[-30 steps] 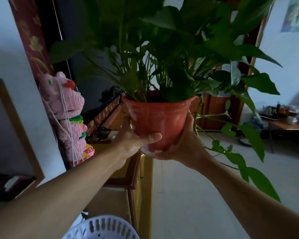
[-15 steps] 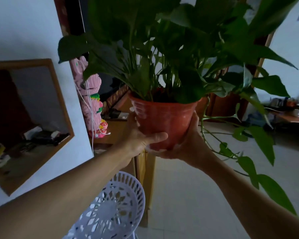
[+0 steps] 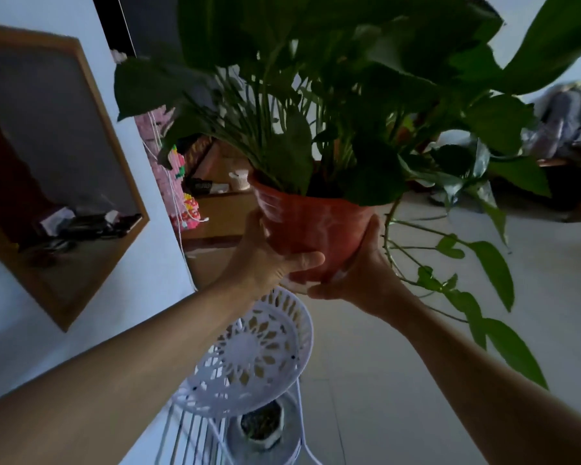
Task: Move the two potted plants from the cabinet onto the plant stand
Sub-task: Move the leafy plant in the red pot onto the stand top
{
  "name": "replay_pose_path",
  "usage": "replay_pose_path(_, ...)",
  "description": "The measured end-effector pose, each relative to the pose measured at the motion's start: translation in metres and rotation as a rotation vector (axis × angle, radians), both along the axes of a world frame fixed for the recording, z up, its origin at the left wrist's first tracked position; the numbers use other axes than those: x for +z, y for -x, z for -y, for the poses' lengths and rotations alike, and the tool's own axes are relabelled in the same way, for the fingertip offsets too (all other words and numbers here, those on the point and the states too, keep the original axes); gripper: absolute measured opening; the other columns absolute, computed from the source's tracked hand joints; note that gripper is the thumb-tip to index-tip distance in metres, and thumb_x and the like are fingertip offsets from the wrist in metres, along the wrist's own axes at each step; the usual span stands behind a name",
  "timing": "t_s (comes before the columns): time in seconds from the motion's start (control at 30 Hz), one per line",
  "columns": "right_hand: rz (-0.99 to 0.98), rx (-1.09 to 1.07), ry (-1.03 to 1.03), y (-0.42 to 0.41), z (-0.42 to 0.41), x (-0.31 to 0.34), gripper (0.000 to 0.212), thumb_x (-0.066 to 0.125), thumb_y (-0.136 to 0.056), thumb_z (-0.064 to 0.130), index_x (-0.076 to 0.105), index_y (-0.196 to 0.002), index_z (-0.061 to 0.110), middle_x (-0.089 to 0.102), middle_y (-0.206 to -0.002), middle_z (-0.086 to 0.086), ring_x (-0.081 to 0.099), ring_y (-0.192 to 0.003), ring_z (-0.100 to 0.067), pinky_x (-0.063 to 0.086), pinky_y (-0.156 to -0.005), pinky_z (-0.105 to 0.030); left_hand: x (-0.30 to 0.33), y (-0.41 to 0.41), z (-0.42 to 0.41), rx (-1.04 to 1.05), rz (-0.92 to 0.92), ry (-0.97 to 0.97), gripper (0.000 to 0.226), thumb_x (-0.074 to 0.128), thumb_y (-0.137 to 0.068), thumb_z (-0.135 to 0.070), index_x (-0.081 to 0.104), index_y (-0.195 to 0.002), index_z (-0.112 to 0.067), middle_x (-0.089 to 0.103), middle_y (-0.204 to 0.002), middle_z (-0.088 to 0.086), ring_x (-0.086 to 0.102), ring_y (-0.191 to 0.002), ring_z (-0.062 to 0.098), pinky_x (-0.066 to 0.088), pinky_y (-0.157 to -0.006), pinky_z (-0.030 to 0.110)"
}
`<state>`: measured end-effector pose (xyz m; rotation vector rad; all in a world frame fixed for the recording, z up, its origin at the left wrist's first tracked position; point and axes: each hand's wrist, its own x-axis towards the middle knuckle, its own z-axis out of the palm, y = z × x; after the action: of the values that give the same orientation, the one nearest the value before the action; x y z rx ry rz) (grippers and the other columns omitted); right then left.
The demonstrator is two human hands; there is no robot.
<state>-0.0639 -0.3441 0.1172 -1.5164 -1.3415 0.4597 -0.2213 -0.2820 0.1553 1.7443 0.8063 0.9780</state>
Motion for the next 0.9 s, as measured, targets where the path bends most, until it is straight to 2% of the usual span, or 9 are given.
replay_pose_path(0.1,-0.007,-0.036,0.005,0.015,0.006,-0.025,0.13,0.089,-0.035,0.042,-0.007,-0.121,0.058,0.03,-0.094,0.034,0.039,-0.076,0.011,0.036,-0.048,0.005,-0.023,0.012,0.001,-0.016,-0.043,0.028,0.126,0.081,-0.027,-0.044,0.027,-0.138,-0.019,0.048,-0.101,-0.026,0.05,-0.091,-0.006,0.044,-0.057,-0.003)
replay_pose_path(0.2,-0.027,-0.061,0.043,0.024,0.007,-0.053,0.136,0.089,-0.032,0.047,-0.014,-0.121,0.058,0.036,-0.106,0.03,0.044,-0.084,0.005,0.038,-0.056,0.004,-0.048,0.019,-0.001,-0.024,-0.073,0.039,0.126,0.08,-0.025,-0.046,0.029,-0.136,-0.021,0.049,-0.103,-0.025,0.052,-0.096,-0.003,0.045,-0.064,-0.001)
replay_pose_path(0.27,-0.025,-0.083,0.099,0.027,0.007,-0.072,0.147,0.086,-0.031,0.05,-0.027,-0.125,0.052,0.044,-0.126,0.011,0.041,-0.102,-0.005,0.043,-0.077,-0.01,-0.066,0.019,-0.002,-0.033,-0.087,0.046,0.125,0.083,-0.026,-0.045,0.03,-0.136,-0.018,0.054,-0.115,-0.016,0.054,-0.11,0.005,0.049,-0.084,0.011)
replay_pose_path(0.33,-0.042,-0.115,0.104,0.029,0.006,-0.09,0.146,0.085,-0.029,0.05,-0.026,-0.124,0.053,0.043,-0.128,0.001,0.04,-0.106,-0.012,0.047,-0.083,-0.029,-0.086,0.02,-0.004,-0.035,-0.086,0.064,0.129,0.088,-0.026,-0.043,0.03,-0.138,-0.017,0.054,-0.13,-0.005,0.051,-0.123,0.016,0.047,-0.101,0.035)
replay_pose_path(0.57,-0.074,-0.09,0.069,0.033,-0.007,-0.153,0.131,0.089,-0.032,0.034,-0.002,-0.125,0.054,0.042,-0.099,0.021,0.048,-0.086,-0.008,0.049,-0.061,-0.019,-0.15,0.027,-0.014,0.005,-0.115,0.142,0.119,0.086,-0.027,-0.044,0.031,-0.131,-0.026,0.057,-0.125,-0.004,0.055,-0.12,0.022,0.049,-0.098,0.046)
replay_pose_path(0.67,-0.036,-0.082,0.076,0.036,-0.014,-0.175,0.132,0.087,-0.032,0.041,-0.003,-0.128,0.05,0.038,-0.092,0.025,0.047,-0.076,-0.001,0.047,-0.057,-0.015,-0.172,0.029,-0.02,0.004,-0.112,0.158,0.114,0.088,-0.032,-0.039,0.031,-0.13,-0.025,0.054,-0.131,0.0,0.053,-0.122,0.023,0.049,-0.099,0.046)
replay_pose_path(0.77,-0.042,-0.069,0.091,0.041,-0.02,-0.189,0.134,0.083,-0.028,0.048,-0.004,-0.13,0.048,0.04,-0.095,0.022,0.051,-0.088,-0.011,0.055,-0.069,-0.031,-0.188,0.032,-0.03,0.003,-0.123,0.159,0.102,0.089,-0.041,-0.032,0.032,-0.125,-0.029,0.054,-0.129,-0.002,0.054,-0.121,0.022,0.05,-0.097,0.043)
replay_pose_path(0.83,-0.065,-0.046,0.083,0.044,-0.027,-0.196,0.138,0.082,-0.025,0.05,-0.005,-0.131,0.046,0.04,-0.1,0.021,0.051,-0.096,-0.016,0.056,-0.077,-0.038,-0.198,0.036,-0.038,0.007,-0.129,0.141,0.103,0.091,-0.047,-0.03,0.032,-0.131,-0.025,0.054,-0.123,-0.008,0.054,-0.117,0.017,0.051,-0.091,0.029)
replay_pose_path(0.9,-0.047,-0.048,0.073,0.047,-0.035,-0.2,0.139,0.082,-0.024,0.05,-0.003,-0.133,0.042,0.041,-0.099,0.022,0.051,-0.096,-0.017,0.056,-0.076,-0.038,-0.202,0.041,-0.044,0.025,-0.137,0.098,0.1,0.089,-0.051,-0.029,0.033,-0.133,-0.022,0.053,-0.108,-0.019,0.053,-0.1,0.003,0.047,-0.073,0.007)
